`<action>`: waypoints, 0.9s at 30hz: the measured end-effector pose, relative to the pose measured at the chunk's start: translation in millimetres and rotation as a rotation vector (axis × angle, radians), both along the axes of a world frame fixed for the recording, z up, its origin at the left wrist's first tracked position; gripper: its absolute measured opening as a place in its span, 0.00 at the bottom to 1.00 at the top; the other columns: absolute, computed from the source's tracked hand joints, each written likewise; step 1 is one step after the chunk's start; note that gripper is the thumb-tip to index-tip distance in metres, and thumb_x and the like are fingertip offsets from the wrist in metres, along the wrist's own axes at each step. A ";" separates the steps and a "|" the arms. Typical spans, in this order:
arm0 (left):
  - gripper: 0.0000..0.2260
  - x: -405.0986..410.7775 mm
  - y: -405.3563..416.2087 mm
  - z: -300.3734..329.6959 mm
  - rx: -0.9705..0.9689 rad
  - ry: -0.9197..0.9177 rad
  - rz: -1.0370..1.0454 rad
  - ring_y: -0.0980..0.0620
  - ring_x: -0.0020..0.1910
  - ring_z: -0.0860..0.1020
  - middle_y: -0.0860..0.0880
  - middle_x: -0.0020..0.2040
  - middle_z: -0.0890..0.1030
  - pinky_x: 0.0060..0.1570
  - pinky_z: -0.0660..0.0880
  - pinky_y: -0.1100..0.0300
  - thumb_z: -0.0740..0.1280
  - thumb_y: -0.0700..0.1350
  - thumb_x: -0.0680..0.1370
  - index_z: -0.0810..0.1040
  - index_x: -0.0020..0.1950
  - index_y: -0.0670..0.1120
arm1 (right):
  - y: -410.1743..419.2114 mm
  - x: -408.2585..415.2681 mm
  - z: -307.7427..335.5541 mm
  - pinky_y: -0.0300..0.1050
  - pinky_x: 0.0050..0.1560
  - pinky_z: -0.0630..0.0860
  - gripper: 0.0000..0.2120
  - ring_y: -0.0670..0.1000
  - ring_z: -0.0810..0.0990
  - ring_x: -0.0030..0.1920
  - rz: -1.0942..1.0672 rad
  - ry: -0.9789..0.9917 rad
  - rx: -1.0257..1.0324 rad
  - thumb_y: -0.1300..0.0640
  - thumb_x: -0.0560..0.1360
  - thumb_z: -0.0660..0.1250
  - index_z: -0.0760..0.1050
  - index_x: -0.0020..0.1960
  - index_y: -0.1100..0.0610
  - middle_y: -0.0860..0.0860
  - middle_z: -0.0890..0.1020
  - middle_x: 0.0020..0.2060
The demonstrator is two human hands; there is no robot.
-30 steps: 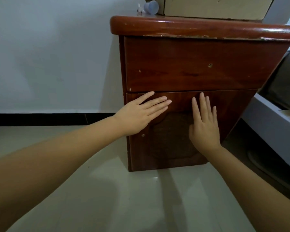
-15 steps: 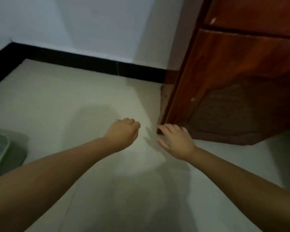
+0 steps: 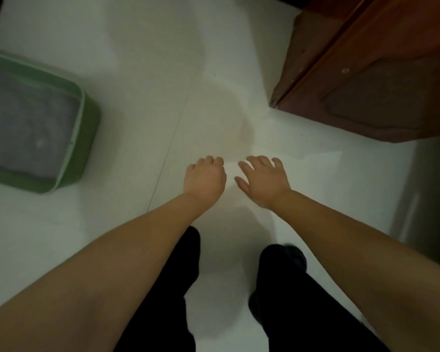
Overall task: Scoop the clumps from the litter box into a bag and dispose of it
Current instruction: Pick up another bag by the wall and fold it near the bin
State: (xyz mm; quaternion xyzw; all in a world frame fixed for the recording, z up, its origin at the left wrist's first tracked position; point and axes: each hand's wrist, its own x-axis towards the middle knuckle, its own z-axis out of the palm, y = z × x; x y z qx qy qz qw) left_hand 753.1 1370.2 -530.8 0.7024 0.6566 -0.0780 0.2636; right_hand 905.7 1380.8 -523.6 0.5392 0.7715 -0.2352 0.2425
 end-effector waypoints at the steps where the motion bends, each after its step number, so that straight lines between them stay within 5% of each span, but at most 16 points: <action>1: 0.14 -6.3 -3.8 25.9 -0.008 0.004 -0.002 0.44 0.56 0.74 0.44 0.58 0.76 0.52 0.67 0.54 0.52 0.44 0.82 0.71 0.63 0.43 | -3.2 -2.1 27.4 0.57 0.71 0.53 0.25 0.54 0.58 0.74 -0.006 -0.001 -0.002 0.42 0.80 0.47 0.59 0.74 0.51 0.52 0.59 0.75; 13: 0.18 -88.1 -50.3 378.2 -0.001 -0.021 0.251 0.42 0.61 0.71 0.42 0.63 0.73 0.60 0.66 0.49 0.52 0.48 0.82 0.64 0.70 0.43 | -35.2 -91.1 377.6 0.58 0.71 0.55 0.25 0.54 0.60 0.73 -0.118 0.039 0.099 0.42 0.80 0.49 0.59 0.73 0.51 0.52 0.60 0.74; 27: 0.25 -193.1 -90.7 523.5 0.203 0.135 0.560 0.43 0.70 0.64 0.41 0.71 0.66 0.71 0.55 0.42 0.53 0.52 0.82 0.55 0.76 0.44 | -10.0 -207.9 528.0 0.62 0.74 0.49 0.26 0.54 0.47 0.77 0.186 0.125 0.255 0.42 0.80 0.46 0.48 0.76 0.48 0.52 0.48 0.77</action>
